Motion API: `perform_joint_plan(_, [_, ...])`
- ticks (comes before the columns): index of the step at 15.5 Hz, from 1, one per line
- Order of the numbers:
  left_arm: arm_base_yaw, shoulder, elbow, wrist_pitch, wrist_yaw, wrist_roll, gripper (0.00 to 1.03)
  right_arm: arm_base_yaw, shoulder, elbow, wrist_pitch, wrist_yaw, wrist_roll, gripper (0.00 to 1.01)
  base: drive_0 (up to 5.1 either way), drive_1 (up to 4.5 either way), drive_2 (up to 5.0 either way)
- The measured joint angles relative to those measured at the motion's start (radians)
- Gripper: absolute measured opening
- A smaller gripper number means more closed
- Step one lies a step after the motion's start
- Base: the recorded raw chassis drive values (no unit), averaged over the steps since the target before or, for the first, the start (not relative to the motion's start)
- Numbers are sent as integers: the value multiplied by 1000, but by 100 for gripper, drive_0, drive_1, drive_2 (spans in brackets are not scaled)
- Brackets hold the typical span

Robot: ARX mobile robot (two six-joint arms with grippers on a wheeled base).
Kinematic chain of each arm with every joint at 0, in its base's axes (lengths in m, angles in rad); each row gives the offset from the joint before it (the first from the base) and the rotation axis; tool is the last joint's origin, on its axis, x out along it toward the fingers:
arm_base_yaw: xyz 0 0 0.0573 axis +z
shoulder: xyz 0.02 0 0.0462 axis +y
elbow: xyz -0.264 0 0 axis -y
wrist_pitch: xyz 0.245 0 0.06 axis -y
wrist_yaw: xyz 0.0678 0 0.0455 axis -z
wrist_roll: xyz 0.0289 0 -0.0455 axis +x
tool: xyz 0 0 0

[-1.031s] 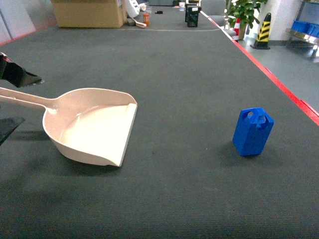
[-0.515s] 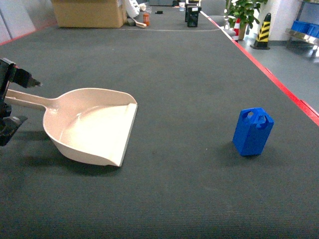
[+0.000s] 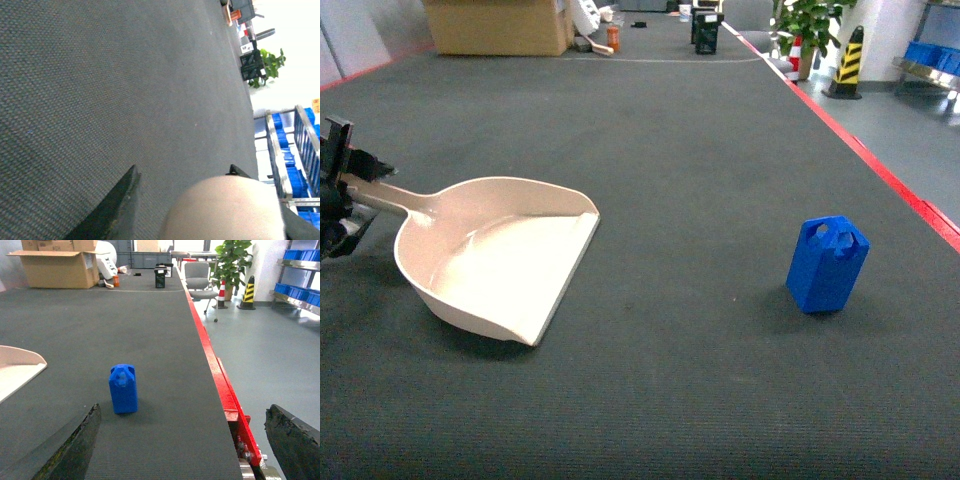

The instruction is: Place part in tray to right shelf

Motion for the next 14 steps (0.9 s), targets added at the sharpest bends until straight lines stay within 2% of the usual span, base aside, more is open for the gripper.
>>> perform_joint_plan(2, [-2,1,-31,138,55,-67,23,0,0,0,0,0,0,98,0,0,0])
perform_joint_plan(3, [-4,-4,-63,180,58,-126,15,0,0,0,0,0,0,98,0,0,0])
perform_joint_plan(5, [-8,-51,-158,285,80,-167,15,0,0,0,0,0,0,98,0,0,0])
perform_joint_plan(7, [-45,-156,-245,424,116,-218,15,0,0,0,0,0,0,98,0,0,0])
perform_joint_plan(11, [-181,-344,-372,444,138,-279,14,0,0,0,0,0,0,98,0,0,0])
perform_joint_plan(14, [-240,-407,-428,439,101,-344,14,0,0,0,0,0,0,98,0,0,0])
